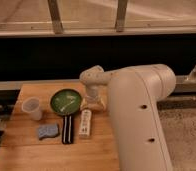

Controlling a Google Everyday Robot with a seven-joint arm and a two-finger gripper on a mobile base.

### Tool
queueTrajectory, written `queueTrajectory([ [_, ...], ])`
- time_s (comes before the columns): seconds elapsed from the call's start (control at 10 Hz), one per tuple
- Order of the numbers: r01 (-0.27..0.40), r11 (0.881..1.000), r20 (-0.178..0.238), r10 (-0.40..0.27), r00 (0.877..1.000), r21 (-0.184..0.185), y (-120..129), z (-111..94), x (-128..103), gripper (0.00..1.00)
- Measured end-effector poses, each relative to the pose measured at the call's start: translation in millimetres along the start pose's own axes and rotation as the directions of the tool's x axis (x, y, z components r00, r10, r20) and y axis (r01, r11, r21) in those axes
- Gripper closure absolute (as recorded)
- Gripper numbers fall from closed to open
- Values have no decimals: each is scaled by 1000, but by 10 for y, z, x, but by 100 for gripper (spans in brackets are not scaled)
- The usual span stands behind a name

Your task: Stand the bottle upright

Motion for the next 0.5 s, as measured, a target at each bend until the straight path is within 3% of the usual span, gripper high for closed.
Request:
queueTrajectory([
  [0.5, 4, 1000, -4, -3, 1000, 8, 5, 9, 27, 20],
])
